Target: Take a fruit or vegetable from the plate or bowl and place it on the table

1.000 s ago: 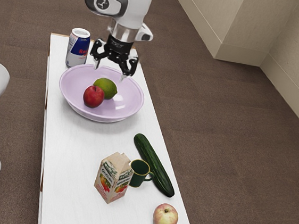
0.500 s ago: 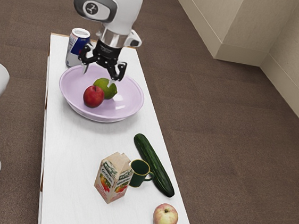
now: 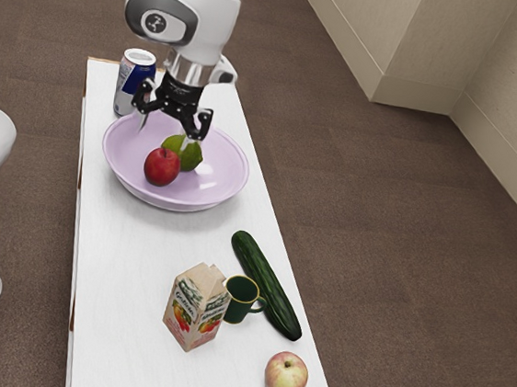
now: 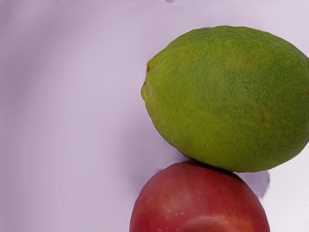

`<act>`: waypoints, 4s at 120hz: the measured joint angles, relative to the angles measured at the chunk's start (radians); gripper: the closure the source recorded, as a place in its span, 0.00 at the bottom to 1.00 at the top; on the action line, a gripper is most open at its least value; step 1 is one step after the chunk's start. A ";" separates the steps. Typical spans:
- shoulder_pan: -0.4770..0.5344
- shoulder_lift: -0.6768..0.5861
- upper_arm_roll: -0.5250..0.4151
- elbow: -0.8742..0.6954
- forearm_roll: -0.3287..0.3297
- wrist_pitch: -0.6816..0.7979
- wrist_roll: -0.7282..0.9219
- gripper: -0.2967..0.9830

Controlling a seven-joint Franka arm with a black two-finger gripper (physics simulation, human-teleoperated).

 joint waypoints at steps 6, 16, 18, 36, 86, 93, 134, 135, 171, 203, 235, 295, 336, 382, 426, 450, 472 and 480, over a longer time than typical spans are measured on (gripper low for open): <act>-0.001 0.000 0.003 0.000 0.009 0.010 0.004 0.23; -0.005 0.000 0.004 -0.002 0.017 0.028 0.014 0.23; -0.006 0.001 0.004 -0.002 0.018 0.031 0.016 0.23; -0.009 0.001 0.004 -0.030 0.023 0.060 0.034 0.23; -0.009 0.002 0.004 -0.078 0.023 0.104 0.065 0.23; -0.009 0.002 0.004 -0.080 0.023 0.108 0.067 0.23; -0.009 0.002 0.004 -0.111 0.020 0.139 0.079 0.23; -0.009 0.002 0.004 -0.112 0.020 0.140 0.079 0.23; -0.009 0.002 0.004 -0.126 0.018 0.155 0.084 0.23; -0.009 0.002 0.004 -0.134 0.018 0.161 0.086 0.23; -0.009 0.004 0.004 -0.138 0.019 0.166 0.090 0.43; -0.009 0.002 0.000 -0.139 0.014 0.165 0.090 0.54; -0.008 0.000 -0.069 -0.072 -0.029 0.138 0.090 0.65; 0.003 0.003 -0.333 0.064 -0.165 0.027 0.088 0.58; 0.039 0.025 -0.511 0.065 -0.258 0.015 0.074 0.58; 0.042 0.038 -0.522 0.058 -0.308 0.044 0.064 0.38; 0.043 0.040 -0.522 0.056 -0.332 0.071 0.052 0.27; 0.043 0.041 -0.555 0.056 -0.328 0.077 0.047 0.26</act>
